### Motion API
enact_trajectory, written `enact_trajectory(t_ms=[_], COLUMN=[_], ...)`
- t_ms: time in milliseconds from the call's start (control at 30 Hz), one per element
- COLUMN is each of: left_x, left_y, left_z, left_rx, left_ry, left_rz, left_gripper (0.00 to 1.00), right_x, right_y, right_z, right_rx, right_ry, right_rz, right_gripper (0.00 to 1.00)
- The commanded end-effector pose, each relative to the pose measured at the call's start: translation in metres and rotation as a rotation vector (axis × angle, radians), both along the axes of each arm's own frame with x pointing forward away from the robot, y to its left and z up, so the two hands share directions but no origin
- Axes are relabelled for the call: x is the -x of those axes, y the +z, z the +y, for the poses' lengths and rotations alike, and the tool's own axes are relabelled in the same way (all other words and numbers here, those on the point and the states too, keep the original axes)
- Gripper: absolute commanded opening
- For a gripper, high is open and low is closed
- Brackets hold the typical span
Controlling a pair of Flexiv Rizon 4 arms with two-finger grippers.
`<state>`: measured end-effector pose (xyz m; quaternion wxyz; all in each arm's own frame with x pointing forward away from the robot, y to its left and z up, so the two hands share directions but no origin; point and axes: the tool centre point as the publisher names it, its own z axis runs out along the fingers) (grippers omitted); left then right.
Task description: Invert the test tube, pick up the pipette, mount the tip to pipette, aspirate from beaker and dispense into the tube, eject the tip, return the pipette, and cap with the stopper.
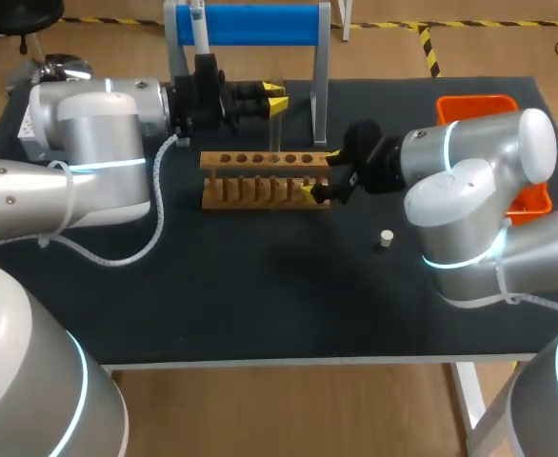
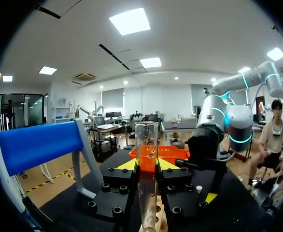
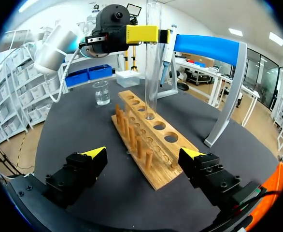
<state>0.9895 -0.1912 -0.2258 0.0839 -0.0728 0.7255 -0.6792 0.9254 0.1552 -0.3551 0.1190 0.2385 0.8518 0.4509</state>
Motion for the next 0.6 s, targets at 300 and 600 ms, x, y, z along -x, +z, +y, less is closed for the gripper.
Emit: enact_trajectory(t_ms=[300, 600], left_x=[0.0, 0.0], left_y=[-0.011, -0.018], left_z=[0.003, 0.002], left_rx=[0.033, 0.037], left_ry=[0.028, 0.032], left_rz=[0.009, 0.016], left_gripper=[0.0, 0.0], right_x=[0.0, 0.0], right_y=[0.0, 0.0], right_z=[0.0, 0.0], right_rx=[0.0, 0.0], right_ry=[0.001, 0.001], right_rz=[0.0, 0.0], right_gripper=[1.0, 1.0])
